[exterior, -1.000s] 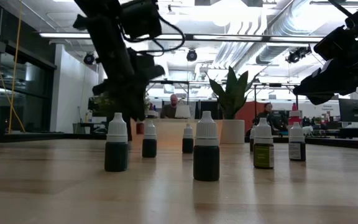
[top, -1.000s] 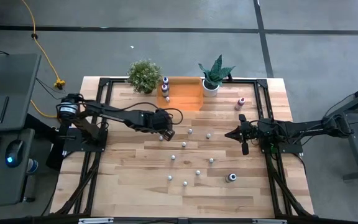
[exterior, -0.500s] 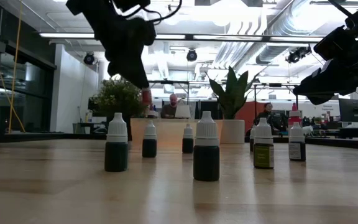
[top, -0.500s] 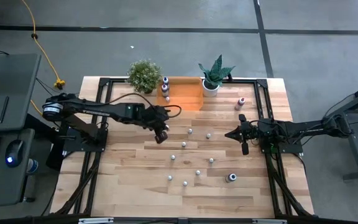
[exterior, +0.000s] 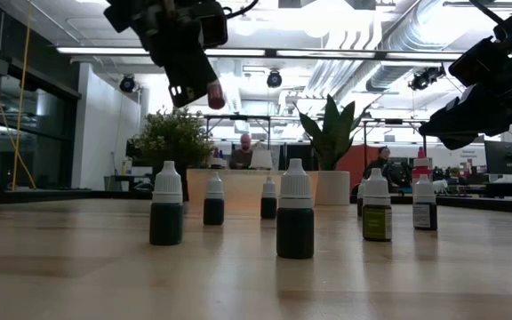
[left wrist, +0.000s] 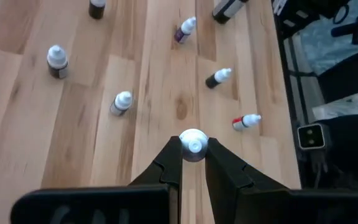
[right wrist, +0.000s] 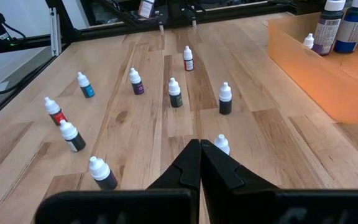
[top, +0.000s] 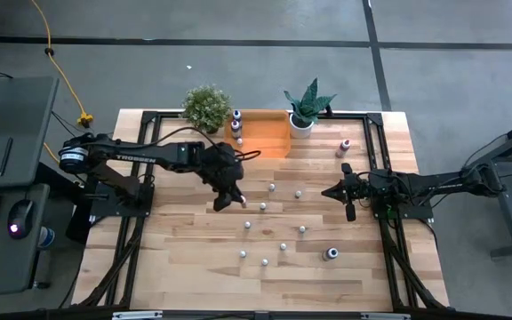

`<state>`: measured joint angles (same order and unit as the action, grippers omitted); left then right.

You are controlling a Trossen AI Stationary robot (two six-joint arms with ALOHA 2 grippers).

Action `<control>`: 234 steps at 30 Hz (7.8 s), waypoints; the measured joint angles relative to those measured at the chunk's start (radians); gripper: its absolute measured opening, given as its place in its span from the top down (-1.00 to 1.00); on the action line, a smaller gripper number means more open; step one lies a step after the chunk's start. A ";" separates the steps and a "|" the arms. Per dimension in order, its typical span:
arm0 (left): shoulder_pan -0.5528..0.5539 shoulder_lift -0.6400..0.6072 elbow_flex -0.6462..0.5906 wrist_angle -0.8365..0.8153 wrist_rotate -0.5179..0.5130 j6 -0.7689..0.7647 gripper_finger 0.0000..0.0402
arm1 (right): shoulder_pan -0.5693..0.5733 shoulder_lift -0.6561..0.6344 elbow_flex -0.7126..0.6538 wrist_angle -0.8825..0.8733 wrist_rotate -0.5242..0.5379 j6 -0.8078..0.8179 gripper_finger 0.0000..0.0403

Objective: Pick & Place food coloring
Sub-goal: Put the small orange bottle into the bin, then put the top small red bottle into the bin

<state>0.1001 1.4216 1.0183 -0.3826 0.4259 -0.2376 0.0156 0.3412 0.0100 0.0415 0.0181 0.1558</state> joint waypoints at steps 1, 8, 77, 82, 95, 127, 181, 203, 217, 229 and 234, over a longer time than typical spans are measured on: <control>0.000 0.000 0.000 0.006 0.000 -0.004 0.83 | 0.000 0.000 0.000 0.000 0.000 0.000 1.00; 0.028 0.000 0.000 0.162 -0.039 -0.084 0.83 | 0.000 0.000 0.000 0.000 0.000 0.000 1.00; 0.121 0.480 0.323 -0.350 -1.149 -1.060 0.83 | 0.000 -0.001 0.000 -0.002 0.000 0.000 1.00; 0.137 0.488 0.324 -0.331 -1.140 -1.057 0.83 | 0.000 0.000 0.000 0.000 0.000 0.000 1.00; 0.156 0.531 0.324 -0.292 -1.100 -1.004 0.83 | 0.000 0.000 0.000 0.000 0.000 0.000 1.00; 0.156 0.486 0.323 -0.278 -1.143 -0.951 0.40 | 0.000 0.000 0.000 0.000 0.000 0.000 1.00; -0.130 0.012 0.141 -0.532 -0.358 0.259 0.40 | 0.000 -0.001 0.000 0.000 0.000 0.000 1.00; -0.206 -0.283 -0.579 0.312 -0.555 0.075 0.40 | 0.000 0.006 0.000 0.000 0.000 0.000 1.00; -0.205 -0.278 -0.718 0.546 -0.680 0.132 0.40 | 0.000 0.006 0.000 0.000 0.000 0.000 1.00; -0.205 -0.264 -0.793 0.699 -0.676 0.151 0.01 | 0.000 0.006 0.000 0.000 0.000 0.000 1.00; -0.205 -0.264 -0.810 0.783 -0.621 0.248 -0.12 | 0.000 0.006 0.000 0.000 0.000 0.000 1.00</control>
<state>-0.1051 1.1579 0.2082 0.4000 -0.1954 0.0099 0.0156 0.3476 0.0100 0.0417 0.0181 0.1558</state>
